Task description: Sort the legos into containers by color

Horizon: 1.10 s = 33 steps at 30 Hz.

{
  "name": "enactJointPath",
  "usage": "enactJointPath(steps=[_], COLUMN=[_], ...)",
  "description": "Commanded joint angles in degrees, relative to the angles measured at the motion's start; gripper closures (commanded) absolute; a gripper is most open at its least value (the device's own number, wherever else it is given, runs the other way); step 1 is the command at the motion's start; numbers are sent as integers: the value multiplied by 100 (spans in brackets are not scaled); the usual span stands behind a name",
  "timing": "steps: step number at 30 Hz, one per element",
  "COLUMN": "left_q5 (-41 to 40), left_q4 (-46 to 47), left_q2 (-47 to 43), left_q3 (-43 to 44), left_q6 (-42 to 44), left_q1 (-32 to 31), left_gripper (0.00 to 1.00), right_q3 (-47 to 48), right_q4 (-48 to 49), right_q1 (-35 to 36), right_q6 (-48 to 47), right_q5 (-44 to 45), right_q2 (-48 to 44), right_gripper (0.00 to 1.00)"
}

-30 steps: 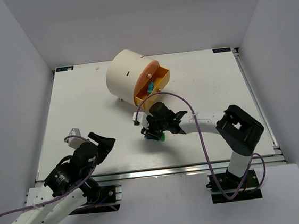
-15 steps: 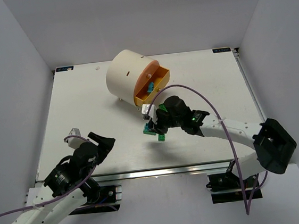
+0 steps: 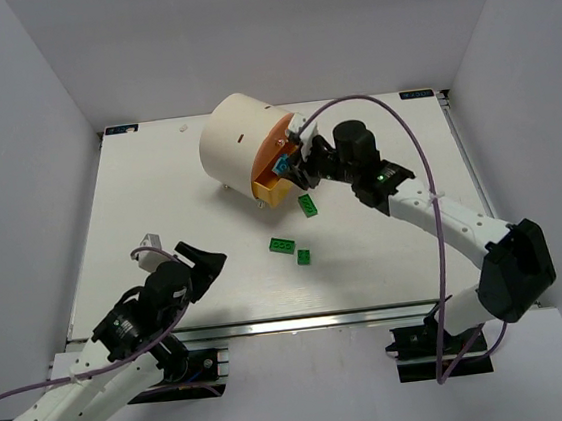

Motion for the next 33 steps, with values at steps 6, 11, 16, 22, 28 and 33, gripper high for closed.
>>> enactJointPath(steps=[6, 11, 16, 22, 28, 33], left_q5=[178, 248, 266, 301, 354, 363], left_q4=[566, 610, 654, 759, 891, 988], left_q2=[214, 249, 231, 302, 354, 390], left_q3=[-83, -109, -144, -179, -258, -294], left_q6=[184, 193, 193, 219, 246, 290], left_q1=[-24, -24, -24, -24, -24, -24], left_gripper=[23, 23, 23, 23, 23, 22], right_q3=[977, 1224, 1330, 1216, 548, 30], right_q4=[89, -8, -69, -43, -86, -237], right_q1=[-58, -58, -111, -225, -515, -769], right_q6=[456, 527, 606, 834, 932, 624], right_q5=[-296, -235, -287, -506, -402, -165], right_q2=[1036, 1414, 1494, 1039, 423, 518], right_gripper=[79, 54, 35, 54, 100, 100])
